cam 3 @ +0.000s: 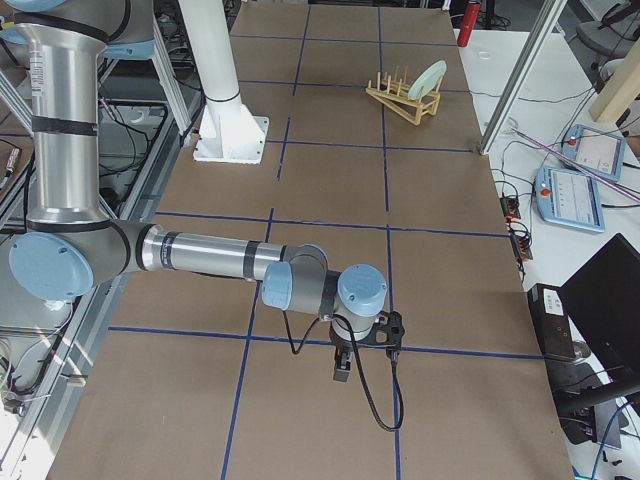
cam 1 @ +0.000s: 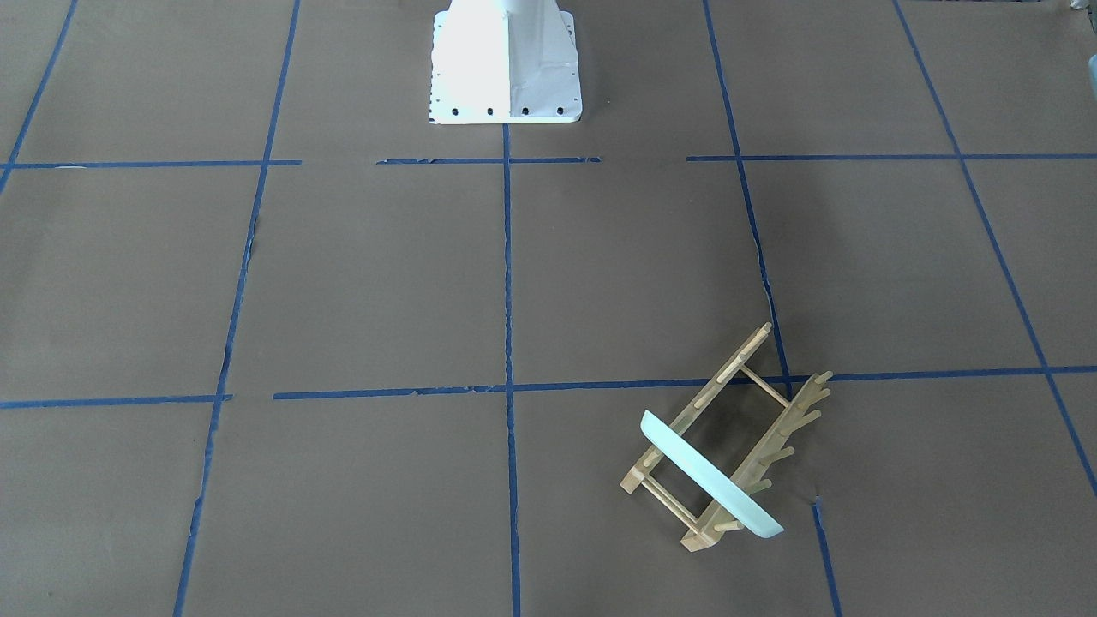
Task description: Place plate on rack
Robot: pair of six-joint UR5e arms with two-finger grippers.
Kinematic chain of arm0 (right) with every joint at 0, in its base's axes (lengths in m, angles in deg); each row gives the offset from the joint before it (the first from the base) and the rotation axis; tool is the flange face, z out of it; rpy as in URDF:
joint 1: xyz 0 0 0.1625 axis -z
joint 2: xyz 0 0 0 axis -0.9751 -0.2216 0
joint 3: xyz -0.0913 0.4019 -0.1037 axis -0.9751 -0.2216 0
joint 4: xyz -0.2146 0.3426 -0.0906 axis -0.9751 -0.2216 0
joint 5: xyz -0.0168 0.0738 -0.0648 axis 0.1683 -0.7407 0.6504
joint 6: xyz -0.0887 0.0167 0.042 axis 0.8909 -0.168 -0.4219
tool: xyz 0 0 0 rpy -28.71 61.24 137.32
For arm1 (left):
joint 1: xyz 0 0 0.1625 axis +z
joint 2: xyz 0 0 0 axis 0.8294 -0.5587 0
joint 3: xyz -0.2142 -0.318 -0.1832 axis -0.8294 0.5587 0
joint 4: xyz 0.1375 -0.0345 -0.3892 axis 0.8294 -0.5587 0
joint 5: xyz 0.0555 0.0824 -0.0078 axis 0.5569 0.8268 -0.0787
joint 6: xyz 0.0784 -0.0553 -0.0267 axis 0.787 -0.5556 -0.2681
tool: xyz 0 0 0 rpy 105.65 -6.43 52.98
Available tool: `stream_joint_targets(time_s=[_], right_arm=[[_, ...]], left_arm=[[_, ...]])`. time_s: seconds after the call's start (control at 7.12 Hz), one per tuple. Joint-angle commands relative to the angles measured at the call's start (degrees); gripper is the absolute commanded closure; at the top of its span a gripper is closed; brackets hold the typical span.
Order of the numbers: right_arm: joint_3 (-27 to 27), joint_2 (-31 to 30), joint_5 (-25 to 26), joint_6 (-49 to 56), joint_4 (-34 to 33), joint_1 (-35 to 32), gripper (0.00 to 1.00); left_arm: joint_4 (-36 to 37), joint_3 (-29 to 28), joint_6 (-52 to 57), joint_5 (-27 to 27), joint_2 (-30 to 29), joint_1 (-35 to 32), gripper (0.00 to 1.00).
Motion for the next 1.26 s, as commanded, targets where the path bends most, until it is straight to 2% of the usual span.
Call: stream_joint_targets(time_s=[0.0,0.14,0.28,1.12], right_arm=[[0.0,0.0,0.0,-0.1,0.0,0.0,0.0],[0.0,0.0,0.0,-0.1,0.0,0.0,0.0],[0.0,0.0,0.0,-0.1,0.0,0.0,0.0],[0.0,0.0,0.0,-0.1,0.0,0.0,0.0]], left_arm=[[7.5,-3.7,10.7,-3.8,2.8,-3.2,0.0],[10.7,-4.0,10.7,-3.9,3.3,-4.3,0.0],[10.5,-4.0,10.9,-4.0,5.0,-4.5,0.0],[11.3,-3.4,10.6,-4.1,5.7,-5.1,0.0]])
